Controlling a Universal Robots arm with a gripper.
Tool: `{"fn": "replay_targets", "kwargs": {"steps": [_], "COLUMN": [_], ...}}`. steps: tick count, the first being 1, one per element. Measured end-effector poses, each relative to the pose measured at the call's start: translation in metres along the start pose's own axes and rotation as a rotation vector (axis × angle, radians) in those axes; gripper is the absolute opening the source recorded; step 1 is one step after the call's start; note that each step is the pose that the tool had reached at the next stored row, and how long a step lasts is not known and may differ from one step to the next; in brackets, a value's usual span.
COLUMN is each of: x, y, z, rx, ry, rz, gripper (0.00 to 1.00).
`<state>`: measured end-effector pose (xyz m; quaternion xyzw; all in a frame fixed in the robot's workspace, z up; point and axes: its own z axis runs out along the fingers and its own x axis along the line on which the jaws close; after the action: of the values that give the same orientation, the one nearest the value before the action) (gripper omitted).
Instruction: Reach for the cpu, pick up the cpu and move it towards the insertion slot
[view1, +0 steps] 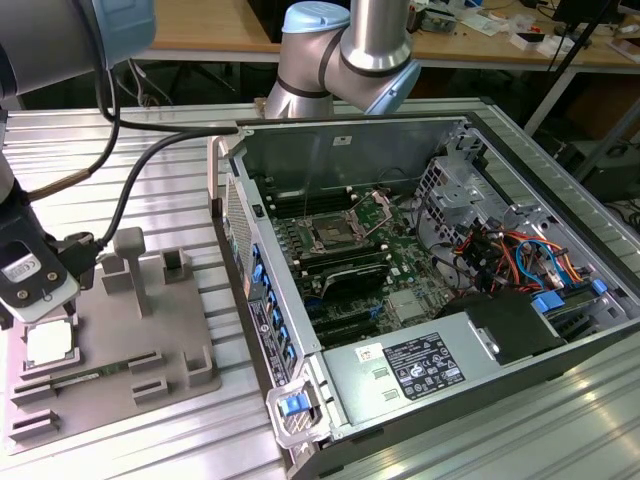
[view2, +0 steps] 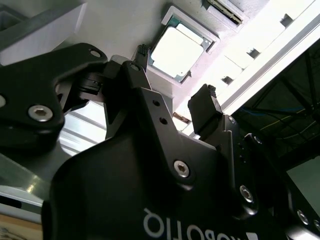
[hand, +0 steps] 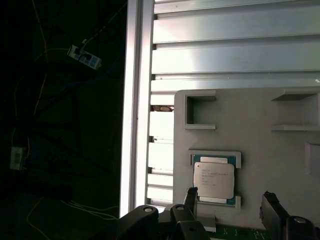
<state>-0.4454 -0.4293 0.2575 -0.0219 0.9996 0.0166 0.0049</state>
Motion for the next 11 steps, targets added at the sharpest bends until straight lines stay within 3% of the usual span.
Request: {"fn": "replay_targets", "kwargs": {"steps": [4, 8, 11], "x": [0.0002, 0.0003, 0.0003], "y": [-0.0025, -0.0031, -0.0032], "z": [0.0037, 0.0129, 0.0139], "rx": [0.0001, -0.0002, 0.0000], "ry": [0.0004, 0.0062, 0.0066], "rz": [0.000, 0.000, 0.000], "gripper": [0.60, 0.60, 0.60]}}
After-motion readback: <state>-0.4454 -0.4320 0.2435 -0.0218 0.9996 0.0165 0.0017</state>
